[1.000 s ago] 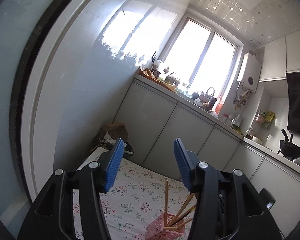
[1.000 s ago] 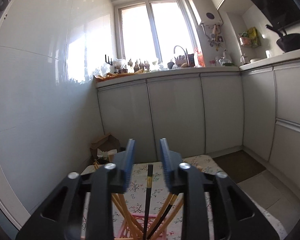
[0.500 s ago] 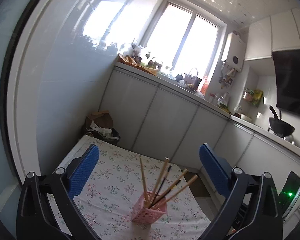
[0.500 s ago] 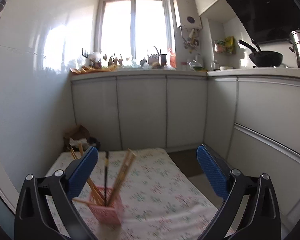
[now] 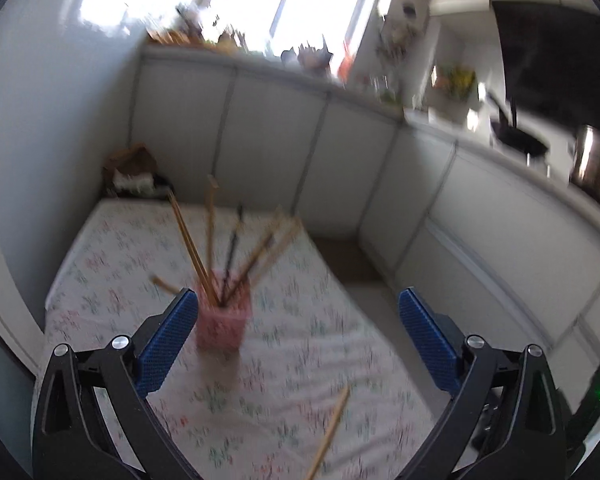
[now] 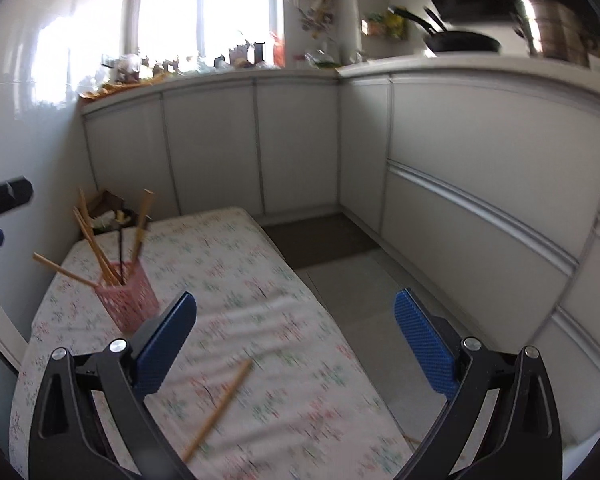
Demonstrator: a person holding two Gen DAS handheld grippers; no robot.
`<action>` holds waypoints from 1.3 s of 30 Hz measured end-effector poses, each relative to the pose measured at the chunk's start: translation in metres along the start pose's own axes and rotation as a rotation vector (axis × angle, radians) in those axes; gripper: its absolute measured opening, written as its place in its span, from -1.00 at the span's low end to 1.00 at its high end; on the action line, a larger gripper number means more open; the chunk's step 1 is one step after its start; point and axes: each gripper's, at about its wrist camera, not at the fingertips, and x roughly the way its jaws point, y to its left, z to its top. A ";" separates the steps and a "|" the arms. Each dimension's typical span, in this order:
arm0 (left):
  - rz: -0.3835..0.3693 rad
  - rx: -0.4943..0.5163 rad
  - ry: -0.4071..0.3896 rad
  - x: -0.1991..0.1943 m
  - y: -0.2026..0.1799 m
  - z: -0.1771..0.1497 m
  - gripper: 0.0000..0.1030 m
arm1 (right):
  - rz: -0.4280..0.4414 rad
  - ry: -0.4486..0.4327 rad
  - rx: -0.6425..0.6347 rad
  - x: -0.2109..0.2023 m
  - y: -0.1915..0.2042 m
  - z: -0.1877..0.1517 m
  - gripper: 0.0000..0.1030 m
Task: Organize utensils
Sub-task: 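Move both open grippers back toward the remaining bamboo sticks, then grasp the last bamboo stick with the left gripper and lift it upright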
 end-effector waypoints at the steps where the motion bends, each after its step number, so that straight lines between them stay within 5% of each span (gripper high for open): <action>1: -0.003 0.022 0.076 0.015 -0.004 -0.004 0.86 | -0.015 0.031 0.022 0.002 -0.014 -0.010 0.88; 5: -0.042 0.128 0.522 0.107 -0.028 -0.037 0.86 | -0.057 0.129 0.114 0.015 -0.049 -0.036 0.88; 8: -0.025 0.184 0.717 0.159 -0.045 -0.065 0.85 | -0.062 0.154 0.147 0.024 -0.058 -0.040 0.88; 20: 0.029 0.235 0.935 0.252 -0.072 -0.115 0.00 | -0.058 0.096 0.043 0.025 -0.046 -0.041 0.88; 24: 0.057 0.296 0.897 0.255 -0.074 -0.117 -0.30 | -0.073 0.085 0.002 0.022 -0.041 -0.040 0.88; 26: 0.062 0.332 0.869 0.255 -0.075 -0.119 -0.76 | -0.073 0.081 -0.010 0.020 -0.039 -0.040 0.88; 27: 0.058 0.328 0.861 0.254 -0.072 -0.119 -0.85 | -0.068 0.081 -0.016 0.020 -0.038 -0.040 0.87; 33: 0.029 0.200 0.718 0.224 -0.030 -0.111 -0.88 | -0.003 0.093 -0.037 0.024 -0.022 -0.043 0.87; 39: -0.020 0.152 0.405 0.120 -0.008 -0.064 -0.88 | 0.034 0.113 -0.041 0.028 -0.006 -0.044 0.88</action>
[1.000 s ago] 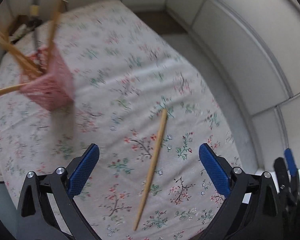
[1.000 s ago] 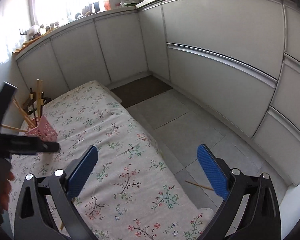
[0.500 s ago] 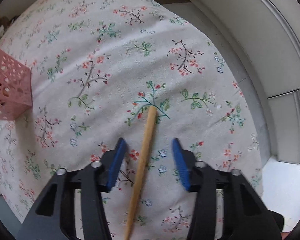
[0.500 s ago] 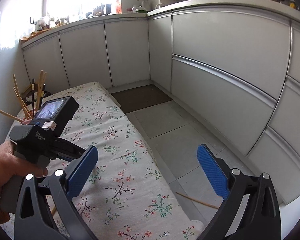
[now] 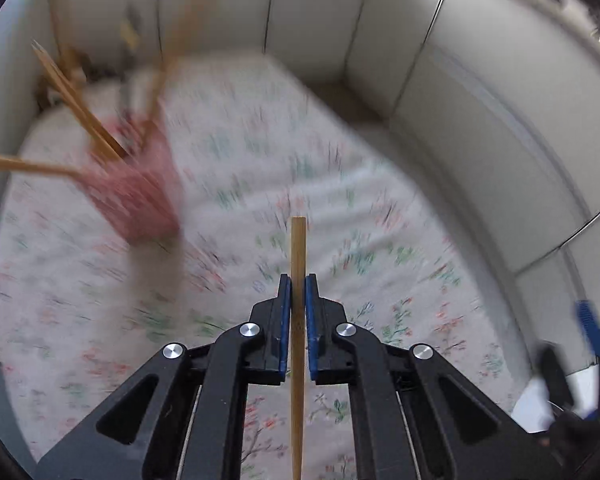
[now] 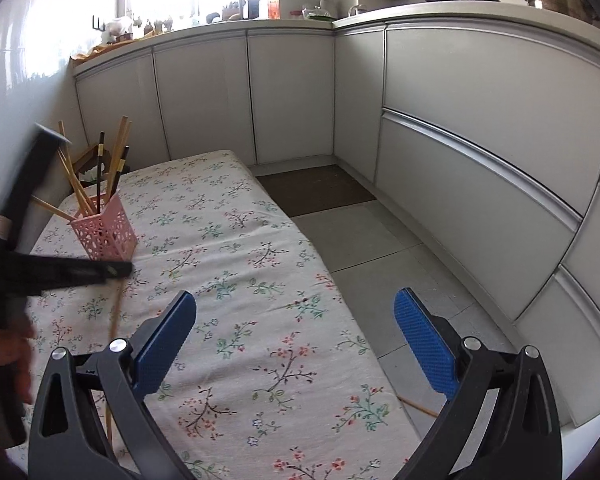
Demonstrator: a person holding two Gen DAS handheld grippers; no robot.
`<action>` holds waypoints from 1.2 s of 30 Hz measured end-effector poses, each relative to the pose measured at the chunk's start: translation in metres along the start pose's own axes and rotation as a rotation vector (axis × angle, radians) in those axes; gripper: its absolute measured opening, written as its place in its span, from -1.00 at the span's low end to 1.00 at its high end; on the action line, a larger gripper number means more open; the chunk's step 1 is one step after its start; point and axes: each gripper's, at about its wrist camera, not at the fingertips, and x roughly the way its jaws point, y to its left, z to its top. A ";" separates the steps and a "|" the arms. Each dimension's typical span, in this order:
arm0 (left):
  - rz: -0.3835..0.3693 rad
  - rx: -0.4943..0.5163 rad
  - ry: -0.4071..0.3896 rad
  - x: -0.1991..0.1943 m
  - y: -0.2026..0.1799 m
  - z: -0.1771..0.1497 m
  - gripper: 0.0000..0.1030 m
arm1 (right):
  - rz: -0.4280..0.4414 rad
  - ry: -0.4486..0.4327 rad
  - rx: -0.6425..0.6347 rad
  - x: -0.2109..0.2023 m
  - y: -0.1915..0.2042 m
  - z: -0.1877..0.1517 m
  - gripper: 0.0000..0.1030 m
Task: Organize utensils
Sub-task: 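Grasp the last bamboo stick with the left gripper and lift it upright, then lower the left gripper's stick into the pink holder and open it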
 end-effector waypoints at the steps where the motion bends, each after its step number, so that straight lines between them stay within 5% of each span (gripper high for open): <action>1: -0.009 -0.008 -0.040 -0.016 0.000 0.004 -0.88 | 0.004 -0.001 0.005 -0.001 0.002 0.000 0.88; 7: -0.030 -0.051 -0.278 -0.116 0.006 0.013 -0.88 | 0.035 0.007 0.046 -0.001 0.012 0.002 0.88; 17: 0.028 -0.045 -0.513 -0.219 0.006 0.060 -0.87 | 0.093 -0.056 0.059 -0.011 0.029 0.008 0.88; 25: 0.069 -0.095 -0.577 -0.237 0.022 0.085 -0.88 | 0.160 -0.041 0.065 -0.002 0.047 0.020 0.88; 36: 0.170 -0.096 -0.544 -0.188 0.044 0.120 -0.87 | 0.171 -0.043 0.051 0.005 0.057 0.026 0.88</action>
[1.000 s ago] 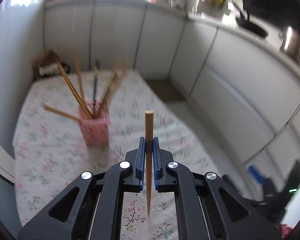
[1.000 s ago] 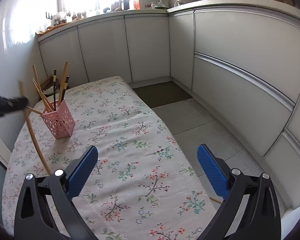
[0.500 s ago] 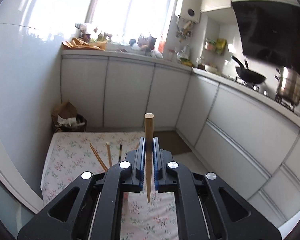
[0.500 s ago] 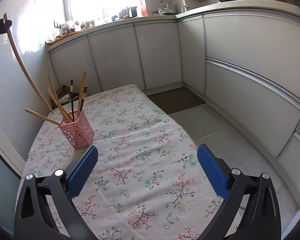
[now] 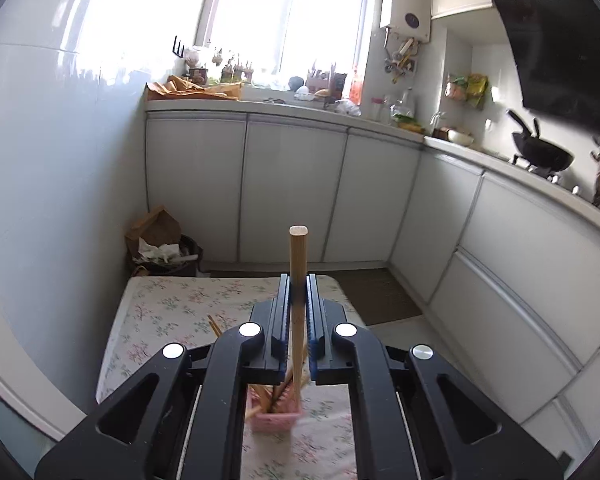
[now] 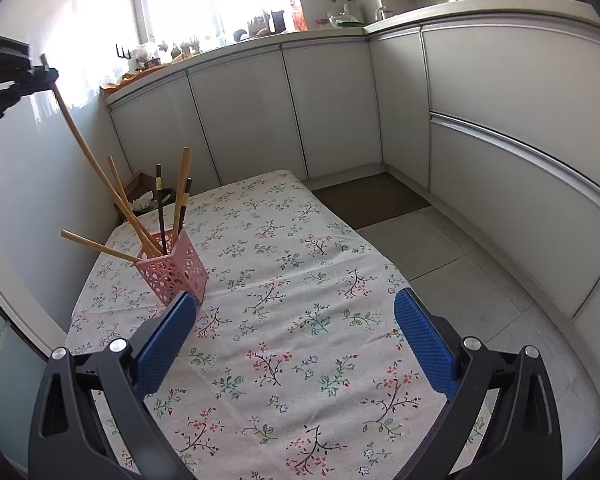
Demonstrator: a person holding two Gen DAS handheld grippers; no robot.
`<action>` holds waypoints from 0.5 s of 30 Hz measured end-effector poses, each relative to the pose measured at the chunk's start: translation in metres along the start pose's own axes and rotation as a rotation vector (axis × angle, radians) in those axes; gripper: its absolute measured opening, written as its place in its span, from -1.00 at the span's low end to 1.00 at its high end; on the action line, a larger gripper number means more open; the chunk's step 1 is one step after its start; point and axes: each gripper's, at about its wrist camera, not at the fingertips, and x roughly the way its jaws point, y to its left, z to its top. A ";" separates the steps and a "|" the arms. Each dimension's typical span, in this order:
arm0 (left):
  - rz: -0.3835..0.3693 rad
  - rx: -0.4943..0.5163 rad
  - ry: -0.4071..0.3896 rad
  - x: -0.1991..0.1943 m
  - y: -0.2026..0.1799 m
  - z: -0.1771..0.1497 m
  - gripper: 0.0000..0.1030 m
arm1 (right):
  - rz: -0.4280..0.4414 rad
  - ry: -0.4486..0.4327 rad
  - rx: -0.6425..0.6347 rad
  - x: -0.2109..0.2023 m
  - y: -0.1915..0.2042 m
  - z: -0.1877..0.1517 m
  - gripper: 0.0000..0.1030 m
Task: Organize utensils
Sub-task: 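Lower the left gripper's stick into the pink holder and open it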
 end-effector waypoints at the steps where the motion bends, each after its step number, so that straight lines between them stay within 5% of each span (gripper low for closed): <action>1: 0.007 0.001 0.005 0.006 0.000 -0.001 -0.87 | 0.000 -0.001 -0.006 0.002 0.002 0.001 0.88; 6: 0.081 0.052 0.039 0.051 -0.001 -0.020 -0.86 | 0.002 0.012 -0.014 0.011 0.011 0.003 0.88; 10: 0.034 -0.001 0.138 0.070 0.006 -0.050 -0.63 | -0.003 -0.011 -0.013 0.009 0.018 0.013 0.88; 12: -0.002 -0.006 0.090 0.046 0.007 -0.056 -0.37 | 0.000 -0.053 -0.007 -0.001 0.024 0.022 0.88; 14: 0.040 0.022 0.006 0.012 0.005 -0.055 0.64 | -0.014 -0.065 -0.012 -0.008 0.031 0.032 0.88; 15: 0.070 0.028 -0.054 -0.010 0.004 -0.055 0.78 | -0.012 -0.064 -0.011 -0.012 0.033 0.036 0.88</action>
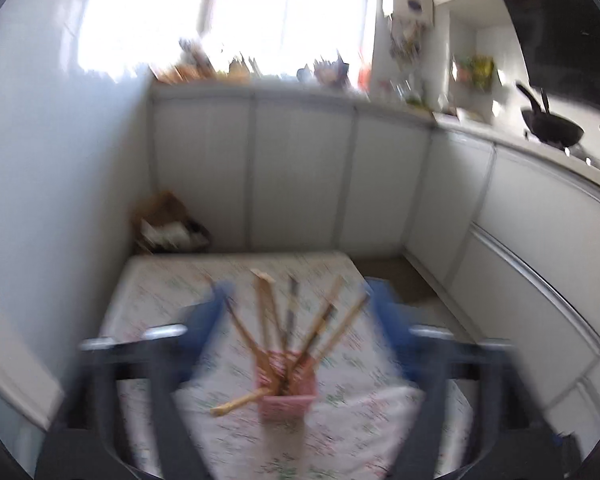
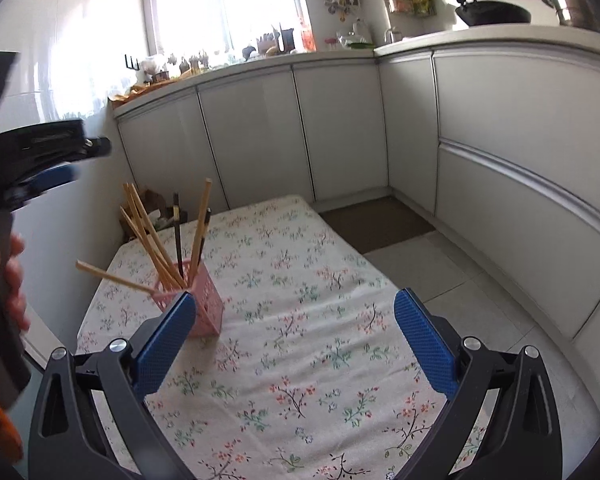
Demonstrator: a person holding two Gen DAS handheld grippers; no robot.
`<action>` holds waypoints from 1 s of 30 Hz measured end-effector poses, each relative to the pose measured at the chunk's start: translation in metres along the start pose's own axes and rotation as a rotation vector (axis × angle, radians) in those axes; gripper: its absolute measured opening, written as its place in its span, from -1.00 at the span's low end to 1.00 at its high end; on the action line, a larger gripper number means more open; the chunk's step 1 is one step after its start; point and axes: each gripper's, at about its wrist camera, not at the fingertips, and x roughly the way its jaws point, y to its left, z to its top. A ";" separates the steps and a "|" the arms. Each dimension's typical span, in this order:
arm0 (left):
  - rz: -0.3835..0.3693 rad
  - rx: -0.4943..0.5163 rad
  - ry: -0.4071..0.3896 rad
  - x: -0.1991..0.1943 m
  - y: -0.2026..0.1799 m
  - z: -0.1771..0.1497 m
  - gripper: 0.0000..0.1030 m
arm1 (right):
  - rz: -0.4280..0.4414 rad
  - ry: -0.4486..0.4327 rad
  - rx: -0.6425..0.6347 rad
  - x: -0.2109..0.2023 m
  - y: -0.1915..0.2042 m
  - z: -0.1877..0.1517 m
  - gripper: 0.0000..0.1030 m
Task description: Organize utensils
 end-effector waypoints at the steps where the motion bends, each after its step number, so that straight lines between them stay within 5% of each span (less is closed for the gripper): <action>1: 0.013 0.005 -0.044 -0.019 0.000 0.001 0.83 | 0.013 -0.004 0.009 -0.007 0.004 0.006 0.88; 7: 0.046 -0.071 -0.109 -0.091 0.007 0.005 0.86 | 0.005 -0.057 0.036 -0.054 0.018 0.026 0.88; 15: 0.138 -0.185 -0.080 -0.155 0.013 -0.008 0.86 | -0.022 -0.128 0.028 -0.119 0.027 0.039 0.88; 18: 0.161 -0.144 -0.046 -0.167 0.006 -0.013 0.86 | -0.050 -0.150 0.018 -0.141 0.029 0.044 0.88; 24: 0.372 -0.043 -0.097 -0.198 -0.014 -0.034 0.86 | -0.124 -0.187 0.028 -0.177 0.024 0.043 0.88; 30: 0.299 -0.075 -0.103 -0.231 -0.019 -0.041 0.87 | -0.126 -0.169 0.031 -0.202 0.019 0.035 0.88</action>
